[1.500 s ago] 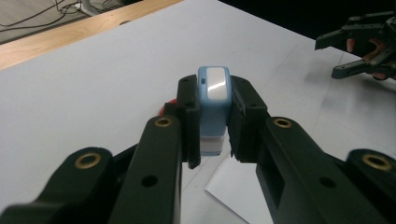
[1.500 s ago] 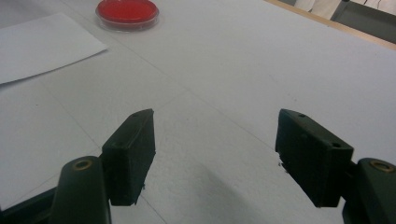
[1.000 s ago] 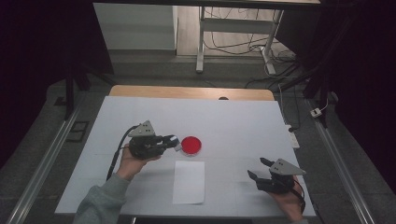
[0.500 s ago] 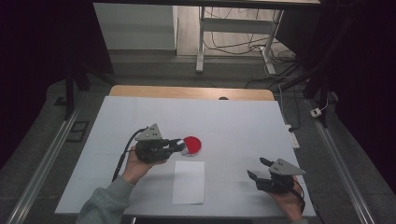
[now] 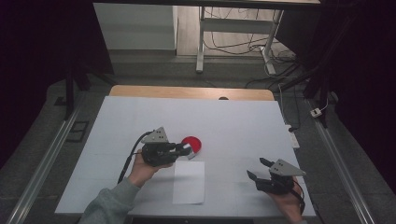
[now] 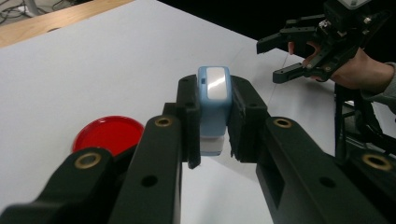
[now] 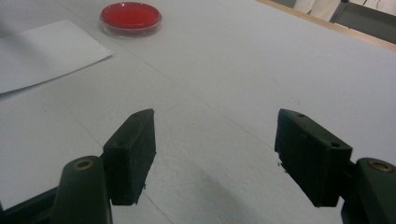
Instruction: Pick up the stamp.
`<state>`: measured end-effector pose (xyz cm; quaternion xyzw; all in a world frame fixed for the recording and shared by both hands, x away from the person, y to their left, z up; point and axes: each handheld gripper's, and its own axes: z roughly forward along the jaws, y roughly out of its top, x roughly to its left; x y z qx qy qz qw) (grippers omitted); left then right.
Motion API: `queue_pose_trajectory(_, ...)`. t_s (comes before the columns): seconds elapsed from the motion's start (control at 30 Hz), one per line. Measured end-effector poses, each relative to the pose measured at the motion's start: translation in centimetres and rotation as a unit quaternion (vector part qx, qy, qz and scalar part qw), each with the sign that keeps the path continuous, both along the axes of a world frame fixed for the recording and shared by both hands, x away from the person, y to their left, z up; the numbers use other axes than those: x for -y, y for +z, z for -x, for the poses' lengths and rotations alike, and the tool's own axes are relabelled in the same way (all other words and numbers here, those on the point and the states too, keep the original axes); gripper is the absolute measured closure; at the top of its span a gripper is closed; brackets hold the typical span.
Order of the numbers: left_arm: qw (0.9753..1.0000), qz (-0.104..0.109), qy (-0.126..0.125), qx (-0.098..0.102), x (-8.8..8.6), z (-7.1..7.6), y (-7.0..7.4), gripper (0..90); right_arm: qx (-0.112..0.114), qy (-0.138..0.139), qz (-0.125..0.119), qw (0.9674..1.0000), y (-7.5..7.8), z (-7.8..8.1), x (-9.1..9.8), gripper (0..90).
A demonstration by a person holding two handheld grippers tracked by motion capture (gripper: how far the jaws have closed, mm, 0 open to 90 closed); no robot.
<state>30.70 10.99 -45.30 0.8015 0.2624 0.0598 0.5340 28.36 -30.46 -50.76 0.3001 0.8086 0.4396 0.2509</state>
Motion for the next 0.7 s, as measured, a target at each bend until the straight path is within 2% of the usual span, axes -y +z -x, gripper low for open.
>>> queue_pose_trajectory(0.7, 0.9999, -0.007, 0.003, -0.006, 0.92, 0.47, -0.58, 75.6, 0.008, 0.007, 0.001, 0.9999, 0.21, 0.15, -0.43, 28.9)
